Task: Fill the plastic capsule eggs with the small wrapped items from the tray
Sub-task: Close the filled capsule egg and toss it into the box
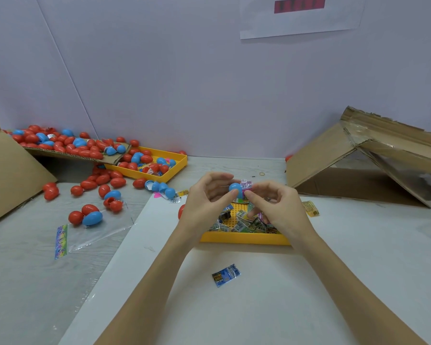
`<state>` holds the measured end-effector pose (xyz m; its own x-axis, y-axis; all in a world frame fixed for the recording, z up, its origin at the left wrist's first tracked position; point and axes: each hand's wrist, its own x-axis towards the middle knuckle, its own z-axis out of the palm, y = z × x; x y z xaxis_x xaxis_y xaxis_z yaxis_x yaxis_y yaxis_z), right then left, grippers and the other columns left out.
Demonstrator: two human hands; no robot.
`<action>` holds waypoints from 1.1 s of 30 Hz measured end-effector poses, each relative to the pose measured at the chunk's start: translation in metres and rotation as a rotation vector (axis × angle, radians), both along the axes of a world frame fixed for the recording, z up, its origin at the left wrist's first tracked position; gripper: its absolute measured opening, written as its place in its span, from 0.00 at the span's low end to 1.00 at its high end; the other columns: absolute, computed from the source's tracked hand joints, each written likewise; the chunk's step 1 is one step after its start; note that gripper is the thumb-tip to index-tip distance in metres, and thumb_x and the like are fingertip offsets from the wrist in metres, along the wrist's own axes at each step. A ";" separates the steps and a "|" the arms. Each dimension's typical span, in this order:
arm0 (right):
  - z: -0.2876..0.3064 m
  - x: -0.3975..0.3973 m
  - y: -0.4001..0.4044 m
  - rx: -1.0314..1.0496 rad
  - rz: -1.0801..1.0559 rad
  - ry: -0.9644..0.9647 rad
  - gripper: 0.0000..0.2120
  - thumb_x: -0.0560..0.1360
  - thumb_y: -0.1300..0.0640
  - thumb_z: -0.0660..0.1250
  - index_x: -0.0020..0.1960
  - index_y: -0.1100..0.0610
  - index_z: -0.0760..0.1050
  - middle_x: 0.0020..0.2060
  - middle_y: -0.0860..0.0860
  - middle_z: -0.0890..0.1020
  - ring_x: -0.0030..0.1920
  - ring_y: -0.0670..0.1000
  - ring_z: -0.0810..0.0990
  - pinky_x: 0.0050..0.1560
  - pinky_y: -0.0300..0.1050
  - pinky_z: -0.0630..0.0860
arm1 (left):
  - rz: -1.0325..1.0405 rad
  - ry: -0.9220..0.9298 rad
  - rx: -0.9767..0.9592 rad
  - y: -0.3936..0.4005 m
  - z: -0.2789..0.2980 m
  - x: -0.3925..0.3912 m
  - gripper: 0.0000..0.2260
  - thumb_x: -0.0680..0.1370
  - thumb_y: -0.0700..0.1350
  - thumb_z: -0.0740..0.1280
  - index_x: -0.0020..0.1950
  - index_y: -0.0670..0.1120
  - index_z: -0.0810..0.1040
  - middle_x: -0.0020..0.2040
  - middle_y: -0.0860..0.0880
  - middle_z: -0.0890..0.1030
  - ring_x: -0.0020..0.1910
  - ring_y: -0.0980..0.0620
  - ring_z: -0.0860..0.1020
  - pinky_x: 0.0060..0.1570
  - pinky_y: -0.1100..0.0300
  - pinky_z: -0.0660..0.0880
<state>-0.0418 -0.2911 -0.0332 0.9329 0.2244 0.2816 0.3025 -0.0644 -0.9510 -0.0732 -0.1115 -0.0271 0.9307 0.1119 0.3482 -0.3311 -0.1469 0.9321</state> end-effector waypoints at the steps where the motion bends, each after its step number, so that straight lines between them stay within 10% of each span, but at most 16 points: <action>1: 0.000 0.000 0.000 -0.010 0.000 -0.005 0.05 0.76 0.54 0.74 0.52 0.52 0.82 0.40 0.43 0.87 0.33 0.51 0.86 0.26 0.37 0.76 | -0.001 -0.007 0.008 0.000 0.000 0.000 0.15 0.77 0.39 0.74 0.63 0.44 0.78 0.55 0.53 0.86 0.55 0.57 0.84 0.51 0.66 0.79; 33: 0.005 -0.004 -0.001 -0.025 0.029 0.043 0.08 0.78 0.54 0.72 0.57 0.52 0.83 0.43 0.46 0.87 0.35 0.53 0.87 0.28 0.38 0.76 | -0.009 -0.121 0.136 -0.007 -0.008 0.003 0.10 0.81 0.41 0.69 0.62 0.48 0.80 0.56 0.57 0.84 0.58 0.57 0.82 0.55 0.66 0.78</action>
